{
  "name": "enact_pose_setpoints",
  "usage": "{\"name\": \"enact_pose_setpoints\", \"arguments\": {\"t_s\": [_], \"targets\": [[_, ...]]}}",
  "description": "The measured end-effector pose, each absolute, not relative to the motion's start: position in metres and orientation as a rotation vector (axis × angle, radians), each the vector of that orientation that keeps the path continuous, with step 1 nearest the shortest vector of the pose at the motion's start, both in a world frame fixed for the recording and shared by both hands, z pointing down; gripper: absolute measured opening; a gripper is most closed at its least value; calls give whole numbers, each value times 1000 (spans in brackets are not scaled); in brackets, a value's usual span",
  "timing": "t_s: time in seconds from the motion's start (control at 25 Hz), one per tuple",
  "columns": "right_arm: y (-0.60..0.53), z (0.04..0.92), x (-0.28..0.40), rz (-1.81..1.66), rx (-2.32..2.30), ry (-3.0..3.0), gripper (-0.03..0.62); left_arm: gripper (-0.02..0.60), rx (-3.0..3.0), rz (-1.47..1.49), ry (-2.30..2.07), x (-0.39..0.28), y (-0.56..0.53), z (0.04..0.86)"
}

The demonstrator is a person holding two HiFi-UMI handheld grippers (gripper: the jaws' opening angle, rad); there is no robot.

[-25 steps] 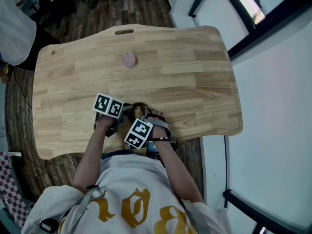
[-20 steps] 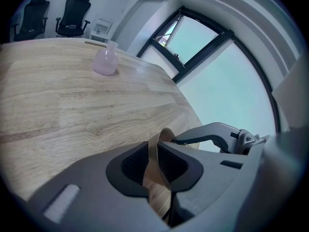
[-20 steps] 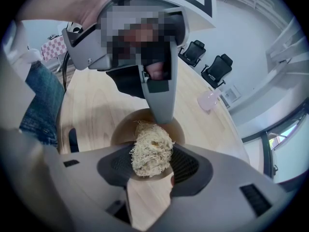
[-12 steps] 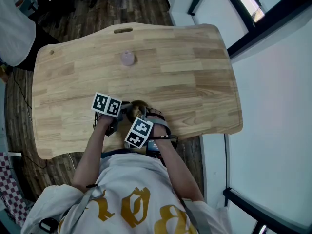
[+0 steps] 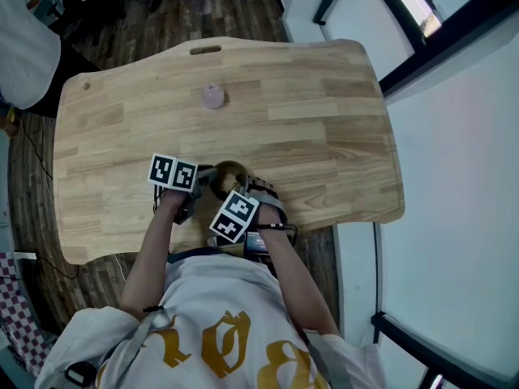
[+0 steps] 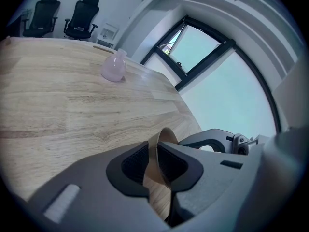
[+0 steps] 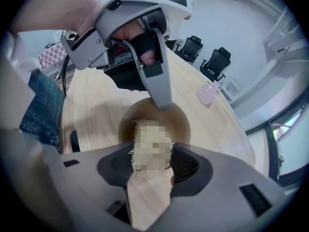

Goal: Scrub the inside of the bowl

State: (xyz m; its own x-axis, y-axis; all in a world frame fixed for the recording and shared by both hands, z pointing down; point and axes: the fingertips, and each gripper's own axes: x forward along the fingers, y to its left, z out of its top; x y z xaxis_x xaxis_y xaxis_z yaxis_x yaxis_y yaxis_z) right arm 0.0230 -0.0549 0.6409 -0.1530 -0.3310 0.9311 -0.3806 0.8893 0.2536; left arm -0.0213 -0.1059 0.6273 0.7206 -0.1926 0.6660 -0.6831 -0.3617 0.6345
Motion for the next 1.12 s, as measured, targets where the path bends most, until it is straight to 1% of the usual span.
{"name": "enact_pose_setpoints", "arguments": {"t_s": [0.24,0.52,0.72,0.96,1.12], "targets": [[-64,642,32,110,634,-1752,192,48,1906,582,-684,-24,-109,627],[-86,621,24,126,790,-1877,192,48,1864,453,-692,-31,-121,621],[-95,617,22,163,854,-1963,192,46,1840,419,-754,-39,-135,629],[-110,608,22,392,976,-2101,192,46,1805,396,-853,-56,-154,642],[-119,586,18,593,1029,-2289,192,46,1805,356,-901,-61,-162,645]]}}
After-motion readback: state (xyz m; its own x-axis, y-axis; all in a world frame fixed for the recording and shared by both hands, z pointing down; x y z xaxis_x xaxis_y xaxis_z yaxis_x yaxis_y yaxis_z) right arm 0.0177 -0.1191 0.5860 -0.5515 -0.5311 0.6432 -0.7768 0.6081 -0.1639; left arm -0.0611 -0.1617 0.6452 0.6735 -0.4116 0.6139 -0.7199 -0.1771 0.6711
